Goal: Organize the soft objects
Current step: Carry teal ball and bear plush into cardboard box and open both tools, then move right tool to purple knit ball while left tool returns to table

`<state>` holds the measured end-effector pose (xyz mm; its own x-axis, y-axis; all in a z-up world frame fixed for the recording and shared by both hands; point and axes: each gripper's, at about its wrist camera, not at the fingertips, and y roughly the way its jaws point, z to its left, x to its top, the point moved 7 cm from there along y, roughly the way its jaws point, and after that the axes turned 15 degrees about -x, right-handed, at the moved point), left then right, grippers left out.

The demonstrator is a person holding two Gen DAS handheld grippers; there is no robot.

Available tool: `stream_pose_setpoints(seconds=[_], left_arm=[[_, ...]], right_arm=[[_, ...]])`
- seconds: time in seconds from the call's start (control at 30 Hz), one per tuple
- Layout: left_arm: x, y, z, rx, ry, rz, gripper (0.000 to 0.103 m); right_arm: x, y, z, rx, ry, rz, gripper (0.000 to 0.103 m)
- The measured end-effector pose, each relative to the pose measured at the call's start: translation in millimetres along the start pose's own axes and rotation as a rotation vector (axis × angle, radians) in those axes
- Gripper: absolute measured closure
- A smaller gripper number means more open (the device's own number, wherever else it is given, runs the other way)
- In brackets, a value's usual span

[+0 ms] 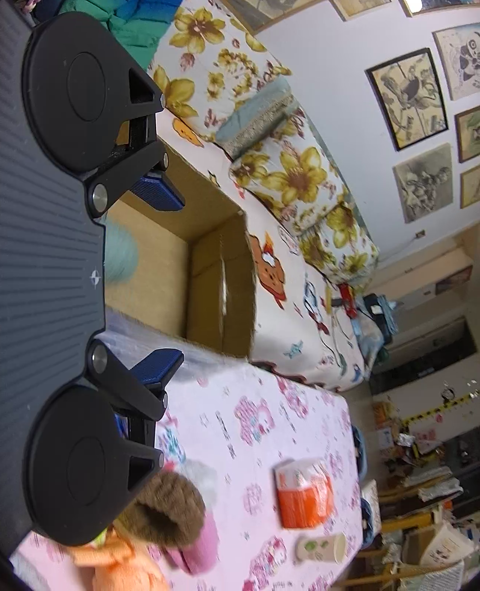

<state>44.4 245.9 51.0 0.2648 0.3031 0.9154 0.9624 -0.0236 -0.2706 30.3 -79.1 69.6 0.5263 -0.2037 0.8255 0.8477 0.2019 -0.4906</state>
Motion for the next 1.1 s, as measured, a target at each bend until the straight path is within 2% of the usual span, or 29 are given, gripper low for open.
stream_pose_setpoints(seconds=[0.37, 0.7, 1.1], left_arm=[[3.2, -5.0, -24.4, -0.106, 0.028, -0.046, 0.001], [-1.7, -6.1, -61.8, -0.193, 0.121, -0.058, 0.001], [-17.2, -3.0, -104.0, -0.271, 0.223, -0.037, 0.001]], right_arm=[[0.1, -44.0, -43.1, -0.159, -0.015, -0.136, 0.001], [-9.0, -71.8, -82.0, -0.260, -0.007, -0.177, 0.000], [-7.8, -75.7, -118.0, -0.341, 0.075, -0.205, 0.000]])
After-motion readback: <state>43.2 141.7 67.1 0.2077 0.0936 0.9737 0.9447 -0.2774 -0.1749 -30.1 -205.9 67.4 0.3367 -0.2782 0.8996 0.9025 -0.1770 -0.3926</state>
